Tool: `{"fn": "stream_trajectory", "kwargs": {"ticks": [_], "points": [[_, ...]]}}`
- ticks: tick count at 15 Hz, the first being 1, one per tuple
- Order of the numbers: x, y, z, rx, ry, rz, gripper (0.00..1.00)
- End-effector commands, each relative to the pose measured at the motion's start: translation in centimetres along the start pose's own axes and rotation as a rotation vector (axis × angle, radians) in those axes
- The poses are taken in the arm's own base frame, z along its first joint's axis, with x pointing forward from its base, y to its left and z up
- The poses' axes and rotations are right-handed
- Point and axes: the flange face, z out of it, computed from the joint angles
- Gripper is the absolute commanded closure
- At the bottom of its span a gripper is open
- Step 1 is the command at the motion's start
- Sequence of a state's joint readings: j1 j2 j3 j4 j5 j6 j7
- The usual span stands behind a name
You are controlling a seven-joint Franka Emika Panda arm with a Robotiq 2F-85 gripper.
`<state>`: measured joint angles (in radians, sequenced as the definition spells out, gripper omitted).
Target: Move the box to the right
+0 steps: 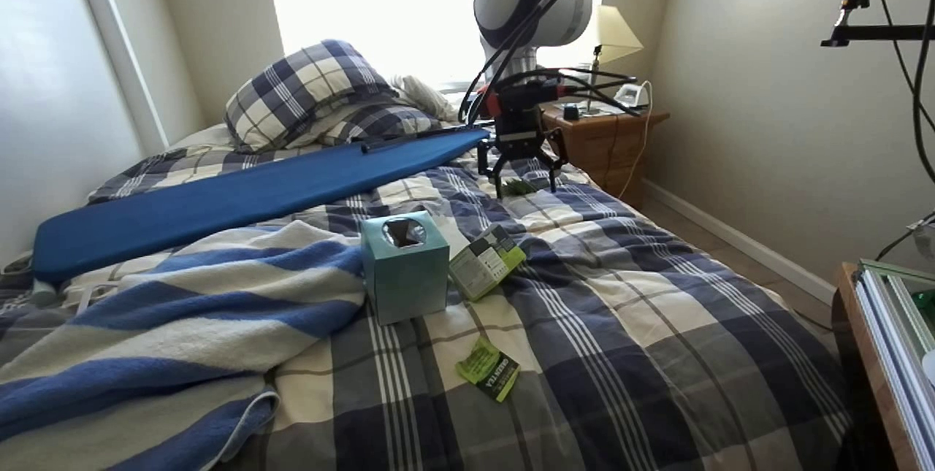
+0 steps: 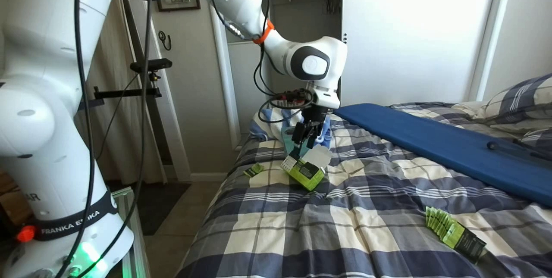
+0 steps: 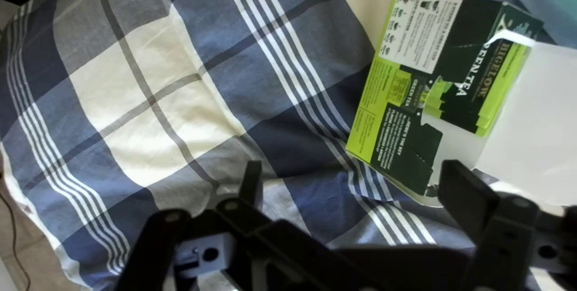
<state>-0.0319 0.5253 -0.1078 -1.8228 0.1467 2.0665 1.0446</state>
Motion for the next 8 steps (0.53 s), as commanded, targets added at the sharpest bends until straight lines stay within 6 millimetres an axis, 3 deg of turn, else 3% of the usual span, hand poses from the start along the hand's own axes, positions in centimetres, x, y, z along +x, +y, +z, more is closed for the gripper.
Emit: {"fn": "stream_trajectory", "kwargs": {"ticks": [1,8], "points": [[1.3,-3.6,2.2,-0.033,0.019,0.033,0.0],[2.2,-7.1,4.5,0.005,-0.009,0.001,0.0]]}}
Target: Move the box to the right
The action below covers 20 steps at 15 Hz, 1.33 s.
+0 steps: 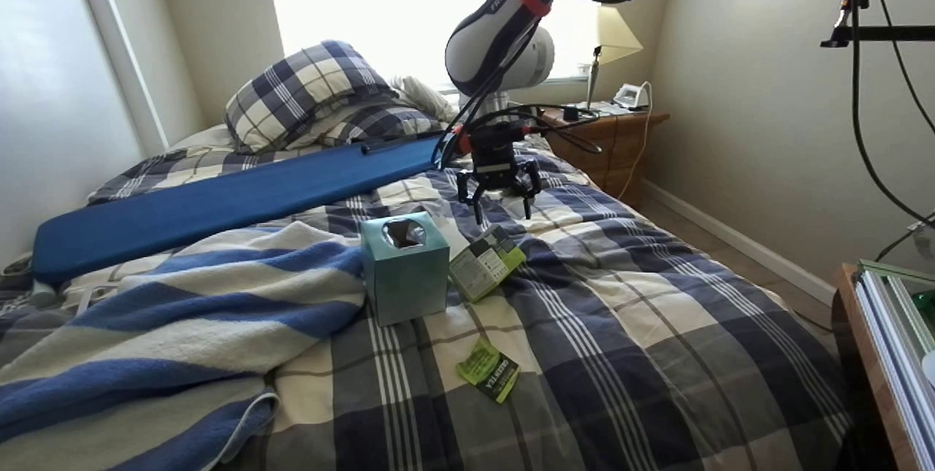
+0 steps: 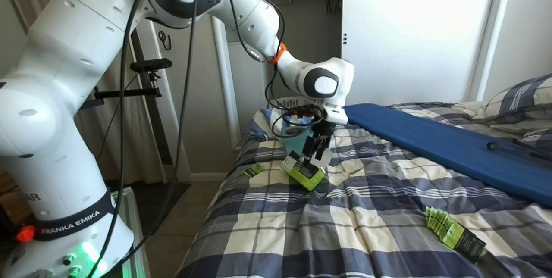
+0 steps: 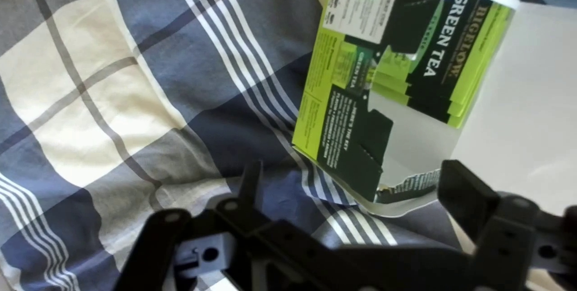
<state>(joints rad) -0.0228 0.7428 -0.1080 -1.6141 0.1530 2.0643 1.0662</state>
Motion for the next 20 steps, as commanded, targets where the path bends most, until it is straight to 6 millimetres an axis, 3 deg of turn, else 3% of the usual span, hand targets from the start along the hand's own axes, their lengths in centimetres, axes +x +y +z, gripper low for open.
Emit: {"fn": "stream_trajectory", "kwargs": {"ticks": [1,4,8,11,16,18,20], "points": [[0.4,-2.1,0.2,0.018,-0.022,-0.01,0.0],[0.5,-2.6,0.8,0.004,-0.03,-0.012,0.0],[0.2,-2.7,1.8,-0.062,-0.073,-0.022,0.22],[-0.1,-2.7,2.2,-0.108,-0.093,-0.024,0.54],[-0.2,-2.6,1.6,-0.143,-0.091,-0.01,0.88],[-0.2,-2.6,1.1,-0.141,-0.089,-0.008,0.99],[-0.3,-2.6,0.8,-0.141,-0.079,-0.003,1.0]]}}
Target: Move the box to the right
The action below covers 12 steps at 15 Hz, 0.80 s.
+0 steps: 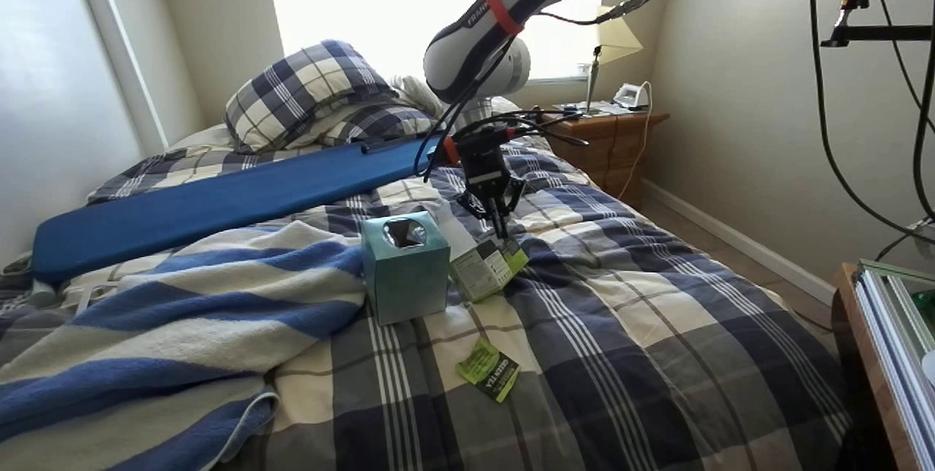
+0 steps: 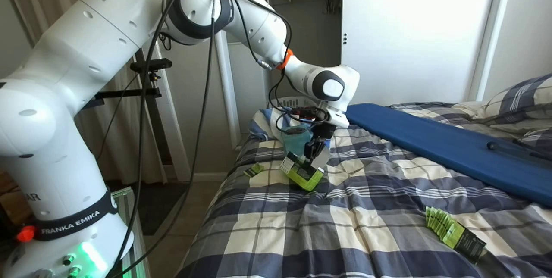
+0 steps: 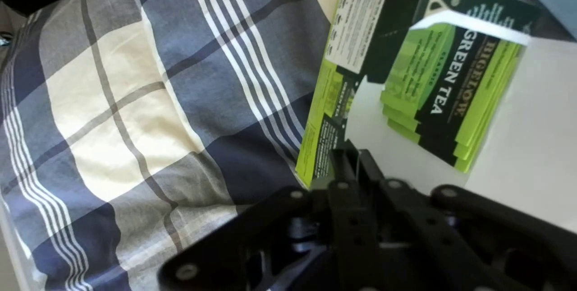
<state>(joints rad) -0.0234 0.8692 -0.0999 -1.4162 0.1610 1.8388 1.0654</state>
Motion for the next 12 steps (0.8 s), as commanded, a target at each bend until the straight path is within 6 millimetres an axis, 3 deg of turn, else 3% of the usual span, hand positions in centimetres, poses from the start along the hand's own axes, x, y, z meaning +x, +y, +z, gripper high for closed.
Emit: {"fn": "stream_trajectory", "kwargs": {"ticks": [1,5,12], "points": [[0.0,-0.3,-0.9,-0.005,0.002,0.02,1.0],[-0.2,-0.2,-1.9,0.012,0.037,0.054,1.0],[1.8,2.6,-9.1,0.057,0.332,0.279,1.0]]}}
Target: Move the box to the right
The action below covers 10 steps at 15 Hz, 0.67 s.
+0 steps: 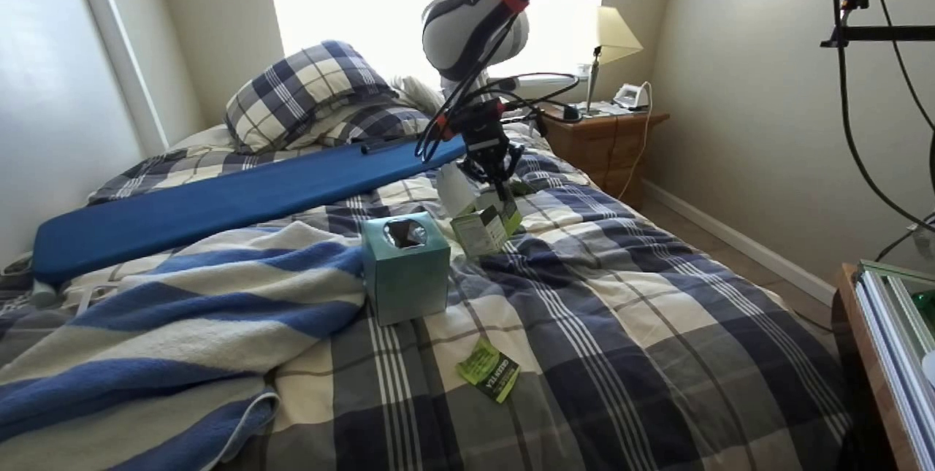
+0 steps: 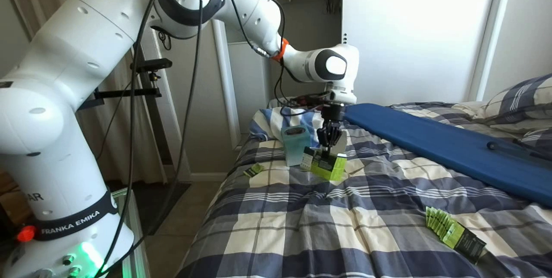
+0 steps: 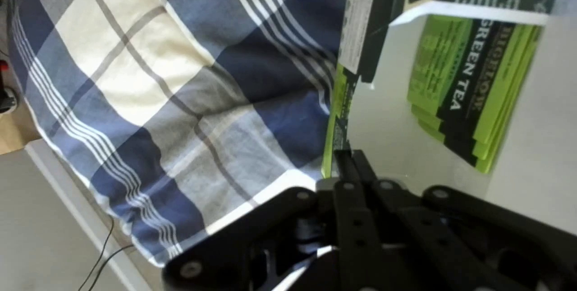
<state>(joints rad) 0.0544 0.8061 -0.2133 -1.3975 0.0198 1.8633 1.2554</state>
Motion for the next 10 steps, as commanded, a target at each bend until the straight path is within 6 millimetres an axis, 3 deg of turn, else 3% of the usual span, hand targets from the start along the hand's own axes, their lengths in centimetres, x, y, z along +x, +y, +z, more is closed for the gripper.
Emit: {"fn": "stream_trajectory", "kwargs": {"ticks": [1,10], "points": [[2.3,0.9,-3.1,0.043,0.11,0.155,1.0],[4.8,-3.2,-6.1,0.331,0.145,0.506,1.0]]}}
